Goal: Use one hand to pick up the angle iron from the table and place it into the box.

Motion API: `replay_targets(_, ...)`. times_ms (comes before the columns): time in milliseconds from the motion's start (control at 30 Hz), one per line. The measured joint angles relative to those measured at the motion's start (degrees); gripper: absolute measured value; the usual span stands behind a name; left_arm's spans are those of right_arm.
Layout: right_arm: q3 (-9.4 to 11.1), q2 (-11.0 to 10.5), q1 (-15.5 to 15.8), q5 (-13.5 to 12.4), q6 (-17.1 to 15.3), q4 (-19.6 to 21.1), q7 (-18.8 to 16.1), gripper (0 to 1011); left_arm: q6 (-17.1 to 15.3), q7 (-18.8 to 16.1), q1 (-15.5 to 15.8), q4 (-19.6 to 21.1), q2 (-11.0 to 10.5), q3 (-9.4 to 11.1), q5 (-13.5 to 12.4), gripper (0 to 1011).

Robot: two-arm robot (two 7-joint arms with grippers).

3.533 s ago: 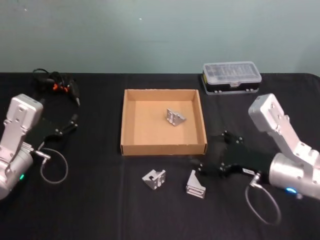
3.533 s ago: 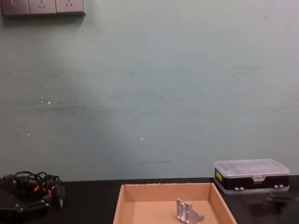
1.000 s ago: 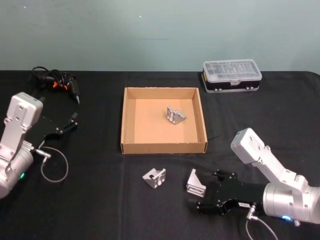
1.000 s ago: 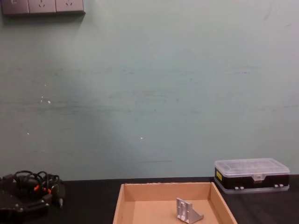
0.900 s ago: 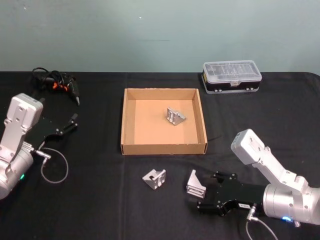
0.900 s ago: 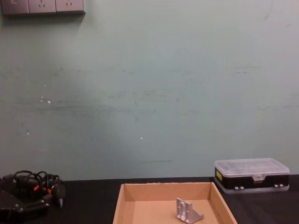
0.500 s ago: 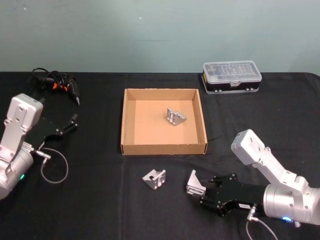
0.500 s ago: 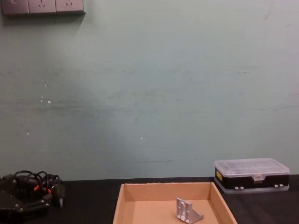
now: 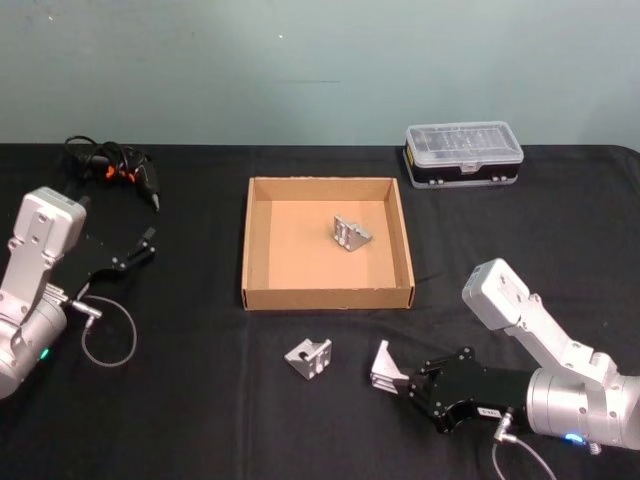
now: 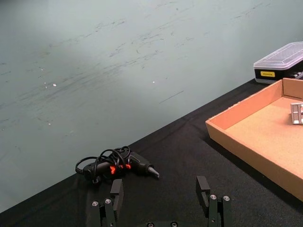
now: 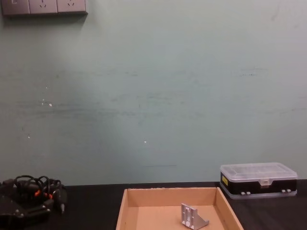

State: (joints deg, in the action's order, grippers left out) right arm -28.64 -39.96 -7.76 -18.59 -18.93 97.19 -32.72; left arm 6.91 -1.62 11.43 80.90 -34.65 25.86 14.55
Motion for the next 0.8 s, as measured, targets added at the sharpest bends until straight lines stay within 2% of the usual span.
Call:
replay_targets(333, 0.0, 0.0, 0.0, 0.0, 0.1, 0.0, 0.0, 83, 0.0, 0.0, 0.0, 0.0, 0.0, 0.0, 0.0, 1011)
replay_targets(567, 0.7, -0.8, 0.4, -1.3, 1.2, 2.4, -0.2, 84, 0.0, 0.0, 0.0, 0.0, 0.0, 0.0, 0.0, 1011)
replay_targets(667, 0.9, -0.9, -0.2, -1.8, 1.1, 3.1, -0.5, 83, 0.0, 0.0, 0.0, 0.0, 0.0, 0.0, 0.0, 1011)
replay_targets(800, 0.8, -0.5, -3.0, -3.1, -0.1, 3.2, -1.5, 84, 0.0, 0.0, 0.0, 0.0, 0.0, 0.0, 0.0, 1011)
